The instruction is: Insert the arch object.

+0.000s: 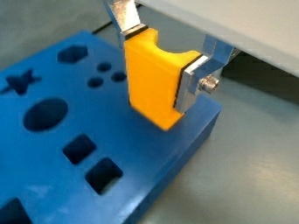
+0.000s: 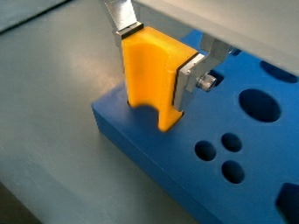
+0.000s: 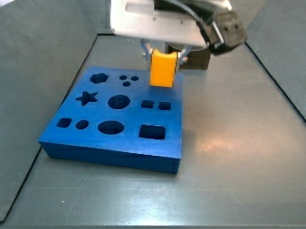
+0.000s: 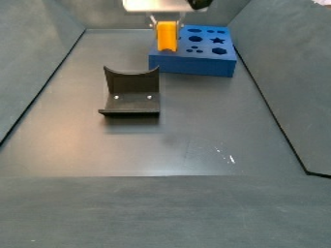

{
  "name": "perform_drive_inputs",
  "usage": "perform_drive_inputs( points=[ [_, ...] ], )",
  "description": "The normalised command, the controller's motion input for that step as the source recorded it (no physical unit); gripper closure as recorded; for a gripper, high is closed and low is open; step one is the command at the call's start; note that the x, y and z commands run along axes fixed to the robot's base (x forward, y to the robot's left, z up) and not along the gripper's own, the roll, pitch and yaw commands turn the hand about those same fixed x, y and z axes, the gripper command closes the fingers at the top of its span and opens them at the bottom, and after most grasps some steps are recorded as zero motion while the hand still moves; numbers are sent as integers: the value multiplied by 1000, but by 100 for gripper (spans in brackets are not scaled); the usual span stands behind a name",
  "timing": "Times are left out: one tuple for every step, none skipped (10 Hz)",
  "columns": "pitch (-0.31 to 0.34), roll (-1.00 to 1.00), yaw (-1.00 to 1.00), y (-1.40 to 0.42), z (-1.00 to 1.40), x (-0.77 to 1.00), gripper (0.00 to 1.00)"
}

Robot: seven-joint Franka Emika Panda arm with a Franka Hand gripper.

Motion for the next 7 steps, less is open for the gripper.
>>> perform_drive_inputs(
  points=[
    [-156,80,477,-31,-583,-103,100],
    [-50,14,180,-40,-746,51,100],
    [-4,64,0,-89,-797,31,100],
    [-61,54,69,-131,-671,0,100],
    [-163,-53,97,0,-117,-97,100],
    [-44,-11,0,0,0,-23,100],
    [0,0,0,0,0,0,100]
  ],
)
